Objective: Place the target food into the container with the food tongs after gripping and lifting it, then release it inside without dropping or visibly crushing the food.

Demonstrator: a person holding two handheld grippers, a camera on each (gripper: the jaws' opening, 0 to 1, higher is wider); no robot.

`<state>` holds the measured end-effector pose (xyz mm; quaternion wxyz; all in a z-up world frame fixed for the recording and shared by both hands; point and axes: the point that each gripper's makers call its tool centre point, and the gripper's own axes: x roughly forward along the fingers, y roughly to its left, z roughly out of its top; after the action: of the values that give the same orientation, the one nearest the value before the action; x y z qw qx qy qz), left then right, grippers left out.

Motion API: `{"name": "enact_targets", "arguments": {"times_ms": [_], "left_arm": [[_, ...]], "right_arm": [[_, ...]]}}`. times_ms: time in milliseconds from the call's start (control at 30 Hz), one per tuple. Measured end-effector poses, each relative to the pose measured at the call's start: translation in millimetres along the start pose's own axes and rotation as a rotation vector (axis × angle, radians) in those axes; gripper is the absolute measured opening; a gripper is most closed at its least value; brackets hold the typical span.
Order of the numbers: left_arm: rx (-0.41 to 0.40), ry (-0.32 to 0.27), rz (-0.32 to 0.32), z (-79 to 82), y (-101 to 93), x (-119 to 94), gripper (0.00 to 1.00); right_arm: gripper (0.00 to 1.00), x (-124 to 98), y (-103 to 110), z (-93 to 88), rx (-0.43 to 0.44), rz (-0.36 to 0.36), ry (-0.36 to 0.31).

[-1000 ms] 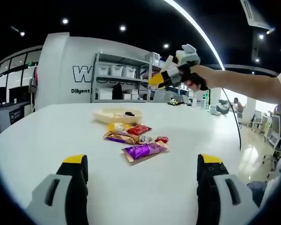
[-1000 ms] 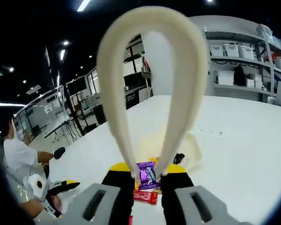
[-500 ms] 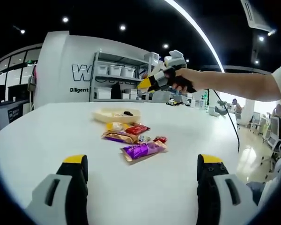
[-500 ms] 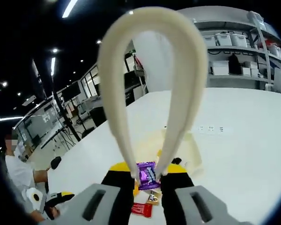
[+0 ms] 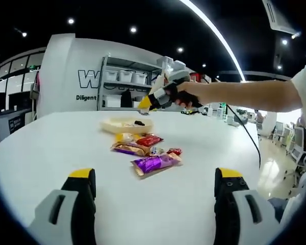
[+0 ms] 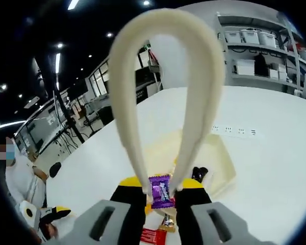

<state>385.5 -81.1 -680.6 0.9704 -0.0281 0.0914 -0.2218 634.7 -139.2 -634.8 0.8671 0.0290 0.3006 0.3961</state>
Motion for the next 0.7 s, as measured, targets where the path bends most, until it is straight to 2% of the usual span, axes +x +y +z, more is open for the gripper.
{"name": "enact_targets", "arguments": {"times_ms": [200,700], "left_arm": [[-0.020,-0.014,0.003,2.2,1.6,-1,0.95],[-0.015,-0.005,-0.001,0.9,0.2,-1,0.95]], "right_arm": [[0.14,19,-14,-13.4,0.018,-0.025,0.031],[0.15,31,-11,-23.9,0.001,-0.016,0.050]]}}
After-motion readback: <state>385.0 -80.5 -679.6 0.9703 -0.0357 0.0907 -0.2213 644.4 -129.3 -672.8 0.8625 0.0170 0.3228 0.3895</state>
